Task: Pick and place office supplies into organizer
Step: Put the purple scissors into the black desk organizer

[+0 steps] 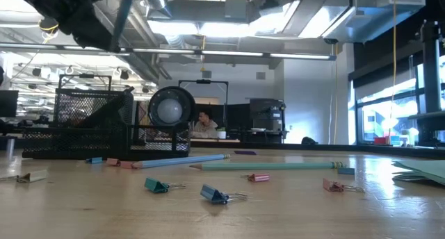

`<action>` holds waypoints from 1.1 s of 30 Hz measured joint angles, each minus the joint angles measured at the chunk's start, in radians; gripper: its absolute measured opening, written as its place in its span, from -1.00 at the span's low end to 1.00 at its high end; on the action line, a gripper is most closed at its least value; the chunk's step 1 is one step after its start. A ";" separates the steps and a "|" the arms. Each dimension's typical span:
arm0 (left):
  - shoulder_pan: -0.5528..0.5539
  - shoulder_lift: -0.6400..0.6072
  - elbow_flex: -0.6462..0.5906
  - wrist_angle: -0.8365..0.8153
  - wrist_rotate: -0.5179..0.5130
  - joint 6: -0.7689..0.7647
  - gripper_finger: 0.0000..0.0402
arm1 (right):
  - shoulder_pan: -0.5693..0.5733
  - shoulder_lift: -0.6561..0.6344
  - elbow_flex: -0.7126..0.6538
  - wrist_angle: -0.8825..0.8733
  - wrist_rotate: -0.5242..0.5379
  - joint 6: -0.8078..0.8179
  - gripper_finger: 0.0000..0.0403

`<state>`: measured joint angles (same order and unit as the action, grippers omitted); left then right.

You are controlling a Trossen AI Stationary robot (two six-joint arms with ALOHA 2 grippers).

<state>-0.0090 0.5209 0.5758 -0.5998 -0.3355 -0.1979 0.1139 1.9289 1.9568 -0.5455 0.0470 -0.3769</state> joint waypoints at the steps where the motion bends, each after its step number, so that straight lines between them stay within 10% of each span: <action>1: 0.000 -0.006 0.000 -0.006 0.000 0.000 -0.22 | 0.000 0.002 0.000 0.019 0.000 -0.004 -0.86; 10: -0.001 -0.009 0.000 -0.055 0.013 -0.009 -0.22 | -0.025 -0.004 -0.045 0.119 -0.068 0.032 -0.86; 33: -0.017 -0.009 0.000 -0.055 0.014 -0.009 -0.22 | -0.111 -0.190 -0.825 1.080 -0.100 0.300 -0.86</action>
<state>-0.0257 0.5121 0.5762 -0.6548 -0.3217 -0.2066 0.0030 1.7386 1.1321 0.5348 -0.0528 -0.0773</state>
